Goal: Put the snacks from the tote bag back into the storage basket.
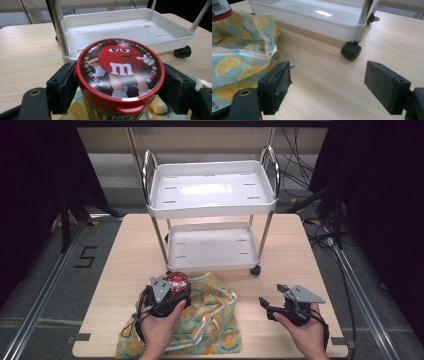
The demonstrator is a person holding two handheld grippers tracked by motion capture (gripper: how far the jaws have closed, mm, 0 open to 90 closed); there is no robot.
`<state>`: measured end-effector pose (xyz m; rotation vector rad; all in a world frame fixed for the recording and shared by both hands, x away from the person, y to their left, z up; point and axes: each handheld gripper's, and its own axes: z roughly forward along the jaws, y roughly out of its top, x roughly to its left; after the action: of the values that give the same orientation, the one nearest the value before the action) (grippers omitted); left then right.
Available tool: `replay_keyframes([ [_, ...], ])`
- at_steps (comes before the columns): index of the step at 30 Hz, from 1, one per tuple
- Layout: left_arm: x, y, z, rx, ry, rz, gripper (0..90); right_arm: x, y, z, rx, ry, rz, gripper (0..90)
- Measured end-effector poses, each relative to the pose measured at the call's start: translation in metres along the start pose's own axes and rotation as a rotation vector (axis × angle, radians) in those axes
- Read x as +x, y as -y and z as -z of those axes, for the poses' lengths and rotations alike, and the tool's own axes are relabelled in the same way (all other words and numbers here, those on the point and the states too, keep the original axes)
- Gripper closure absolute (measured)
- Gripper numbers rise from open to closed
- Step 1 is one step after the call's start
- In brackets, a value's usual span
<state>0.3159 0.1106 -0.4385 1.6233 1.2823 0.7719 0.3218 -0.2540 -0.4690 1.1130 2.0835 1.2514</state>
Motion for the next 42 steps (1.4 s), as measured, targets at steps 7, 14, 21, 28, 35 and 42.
replay_keyframes([
  [7,0.000,-0.003,-0.001,-0.010,-0.003,0.012,22.5,-0.001,0.000,0.000,-0.004,0.009,0.023,22.0],
  [14,0.001,-0.005,-0.003,-0.009,-0.008,0.012,22.4,0.002,0.001,0.002,0.013,0.005,-0.017,22.0],
  [21,0.000,-0.008,-0.004,-0.015,-0.011,0.015,22.4,0.002,0.001,0.002,0.013,0.006,-0.019,21.9],
  [28,-0.001,-0.008,-0.007,-0.021,-0.012,0.031,22.4,0.003,0.000,0.002,0.007,0.013,-0.037,21.9],
  [35,-0.001,-0.011,-0.009,-0.026,-0.007,0.034,22.4,0.002,0.000,0.002,0.012,0.006,-0.020,21.9],
  [42,-0.002,-0.013,-0.010,-0.021,-0.012,0.035,22.4,0.002,0.000,0.001,0.011,0.006,-0.020,21.9],
])
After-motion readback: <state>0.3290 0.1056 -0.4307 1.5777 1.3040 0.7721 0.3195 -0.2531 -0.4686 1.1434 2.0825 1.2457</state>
